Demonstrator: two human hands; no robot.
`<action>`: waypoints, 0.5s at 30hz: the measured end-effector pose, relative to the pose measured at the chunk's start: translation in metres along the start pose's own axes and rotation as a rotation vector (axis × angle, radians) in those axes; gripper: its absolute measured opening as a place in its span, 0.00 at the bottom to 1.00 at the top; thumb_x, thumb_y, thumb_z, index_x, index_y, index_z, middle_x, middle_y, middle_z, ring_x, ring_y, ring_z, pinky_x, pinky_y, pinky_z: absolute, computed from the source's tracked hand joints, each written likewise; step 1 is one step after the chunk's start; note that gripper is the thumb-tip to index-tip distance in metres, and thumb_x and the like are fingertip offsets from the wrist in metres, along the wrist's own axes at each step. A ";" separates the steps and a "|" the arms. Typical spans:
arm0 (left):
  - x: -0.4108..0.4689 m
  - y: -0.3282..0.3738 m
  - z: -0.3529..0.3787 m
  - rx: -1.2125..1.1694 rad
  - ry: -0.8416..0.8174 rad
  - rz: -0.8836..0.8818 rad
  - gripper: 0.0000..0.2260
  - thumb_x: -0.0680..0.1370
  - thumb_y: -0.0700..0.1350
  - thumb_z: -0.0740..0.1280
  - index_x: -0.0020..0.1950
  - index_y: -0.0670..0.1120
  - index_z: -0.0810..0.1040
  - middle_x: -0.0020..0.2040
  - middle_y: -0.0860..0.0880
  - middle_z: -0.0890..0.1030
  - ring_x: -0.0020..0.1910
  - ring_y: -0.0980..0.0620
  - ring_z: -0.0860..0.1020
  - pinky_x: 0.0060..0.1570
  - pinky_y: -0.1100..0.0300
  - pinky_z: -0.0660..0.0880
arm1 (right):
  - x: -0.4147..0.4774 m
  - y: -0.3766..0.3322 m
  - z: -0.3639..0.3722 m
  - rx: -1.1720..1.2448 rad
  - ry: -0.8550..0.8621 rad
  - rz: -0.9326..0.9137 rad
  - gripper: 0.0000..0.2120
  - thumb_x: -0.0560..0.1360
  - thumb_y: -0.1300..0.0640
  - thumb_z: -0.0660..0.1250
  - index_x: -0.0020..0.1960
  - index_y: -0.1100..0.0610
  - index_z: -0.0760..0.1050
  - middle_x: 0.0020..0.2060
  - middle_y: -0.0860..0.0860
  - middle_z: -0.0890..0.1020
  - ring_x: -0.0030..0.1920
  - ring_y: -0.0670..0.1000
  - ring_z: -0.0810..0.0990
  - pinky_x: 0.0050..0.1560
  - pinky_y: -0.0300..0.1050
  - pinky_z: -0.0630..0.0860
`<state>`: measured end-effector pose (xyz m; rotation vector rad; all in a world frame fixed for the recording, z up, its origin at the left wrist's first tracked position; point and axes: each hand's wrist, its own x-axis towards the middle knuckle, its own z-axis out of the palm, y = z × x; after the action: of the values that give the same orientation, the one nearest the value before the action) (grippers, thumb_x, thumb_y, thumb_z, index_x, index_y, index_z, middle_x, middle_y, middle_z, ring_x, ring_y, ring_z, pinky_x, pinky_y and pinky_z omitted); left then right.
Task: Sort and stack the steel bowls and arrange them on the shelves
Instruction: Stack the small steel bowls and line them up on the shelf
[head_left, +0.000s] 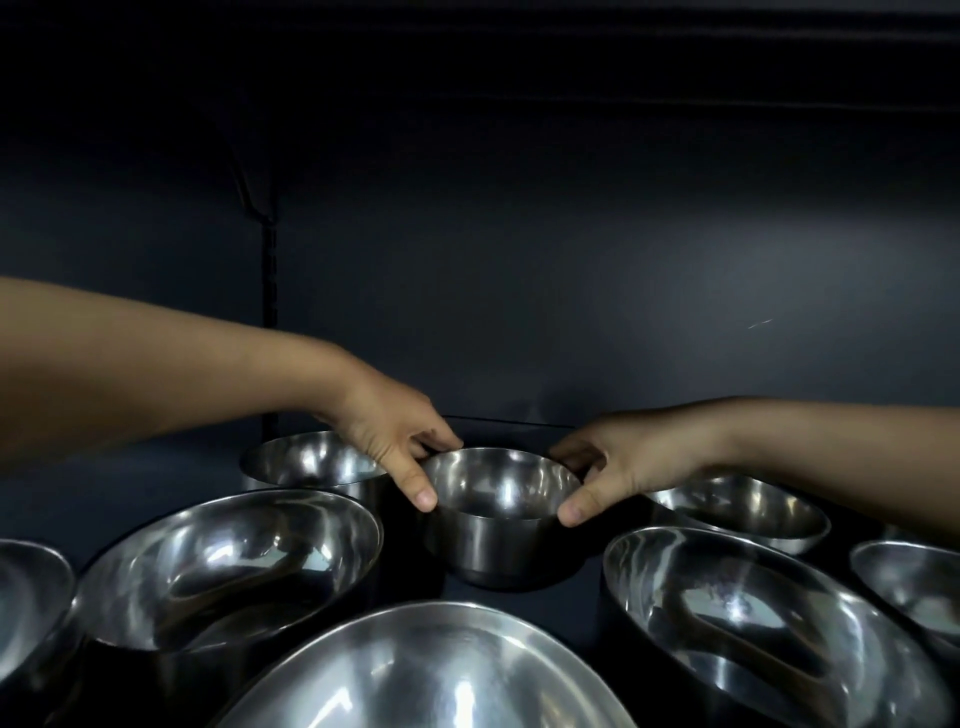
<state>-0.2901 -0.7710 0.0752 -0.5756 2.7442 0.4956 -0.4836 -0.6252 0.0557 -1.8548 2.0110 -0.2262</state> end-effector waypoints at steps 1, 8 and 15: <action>-0.001 0.002 0.000 0.015 -0.002 -0.006 0.29 0.73 0.48 0.72 0.72 0.47 0.67 0.67 0.54 0.75 0.66 0.60 0.72 0.57 0.74 0.69 | 0.001 0.002 0.000 0.003 0.006 0.002 0.53 0.47 0.29 0.76 0.64 0.58 0.72 0.57 0.51 0.81 0.51 0.46 0.80 0.55 0.41 0.76; -0.009 0.018 -0.003 0.062 0.056 -0.086 0.36 0.73 0.44 0.71 0.76 0.43 0.56 0.73 0.49 0.67 0.70 0.56 0.68 0.65 0.67 0.66 | -0.012 -0.013 -0.009 -0.042 0.037 0.061 0.38 0.68 0.48 0.74 0.72 0.60 0.64 0.62 0.51 0.78 0.61 0.51 0.78 0.64 0.46 0.73; -0.038 0.050 -0.009 0.156 0.208 -0.048 0.29 0.75 0.50 0.68 0.73 0.44 0.64 0.66 0.48 0.75 0.61 0.56 0.74 0.50 0.77 0.69 | -0.036 -0.044 -0.024 -0.047 0.154 0.033 0.20 0.74 0.55 0.70 0.62 0.63 0.74 0.53 0.56 0.79 0.46 0.44 0.76 0.44 0.36 0.76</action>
<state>-0.2804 -0.7189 0.1100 -0.6862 2.9220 0.2180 -0.4508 -0.5984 0.1006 -1.8821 2.1653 -0.3249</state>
